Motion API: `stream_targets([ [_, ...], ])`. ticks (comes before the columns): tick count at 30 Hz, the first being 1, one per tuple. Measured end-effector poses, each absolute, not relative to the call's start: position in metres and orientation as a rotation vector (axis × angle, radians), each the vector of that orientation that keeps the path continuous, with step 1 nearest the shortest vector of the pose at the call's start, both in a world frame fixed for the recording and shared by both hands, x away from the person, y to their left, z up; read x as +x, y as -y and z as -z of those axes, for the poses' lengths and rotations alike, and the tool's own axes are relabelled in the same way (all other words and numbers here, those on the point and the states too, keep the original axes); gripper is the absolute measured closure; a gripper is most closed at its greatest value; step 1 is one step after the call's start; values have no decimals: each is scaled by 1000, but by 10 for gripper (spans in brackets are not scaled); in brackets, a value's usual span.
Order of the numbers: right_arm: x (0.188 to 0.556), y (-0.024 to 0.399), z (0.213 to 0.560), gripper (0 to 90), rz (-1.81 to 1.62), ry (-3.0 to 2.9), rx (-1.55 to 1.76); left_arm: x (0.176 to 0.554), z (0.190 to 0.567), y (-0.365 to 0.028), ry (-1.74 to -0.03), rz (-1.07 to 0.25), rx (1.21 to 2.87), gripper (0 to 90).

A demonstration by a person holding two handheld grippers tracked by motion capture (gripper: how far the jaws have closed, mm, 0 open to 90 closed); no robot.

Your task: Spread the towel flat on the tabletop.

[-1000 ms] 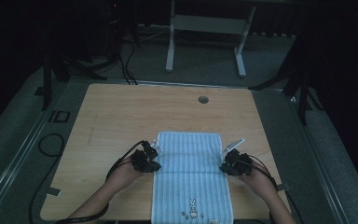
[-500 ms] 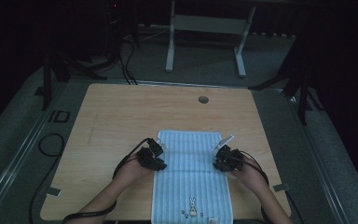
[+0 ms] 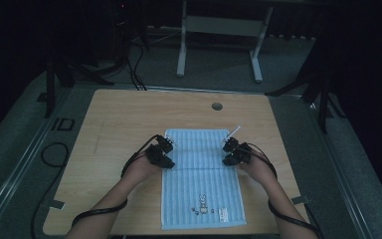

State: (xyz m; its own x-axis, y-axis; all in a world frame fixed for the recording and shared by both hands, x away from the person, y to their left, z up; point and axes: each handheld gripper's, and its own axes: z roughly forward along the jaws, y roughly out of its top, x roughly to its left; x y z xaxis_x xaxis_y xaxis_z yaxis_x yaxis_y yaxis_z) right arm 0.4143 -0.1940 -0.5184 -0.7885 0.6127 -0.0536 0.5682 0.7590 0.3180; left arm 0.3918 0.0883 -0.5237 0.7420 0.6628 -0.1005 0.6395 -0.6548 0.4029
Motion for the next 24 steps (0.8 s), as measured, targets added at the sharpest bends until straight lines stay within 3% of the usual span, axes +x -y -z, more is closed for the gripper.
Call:
stream_targets([
  [6,431,186,518,751,-414,-2811,981,409,524,-97,-1037,-60,2505,735],
  [15,428,180,514,737,-347,-2862,997,405,519,-98,-1004,33,2557,744],
  [21,437,186,495,689,-406,-2823,1019,416,504,-109,-1050,-29,2502,618],
  [22,449,192,485,679,-433,-2789,1058,431,494,-117,-1101,-116,2468,575],
  [24,460,194,480,665,-443,-2760,1091,439,492,-120,-1121,-141,2459,560],
])
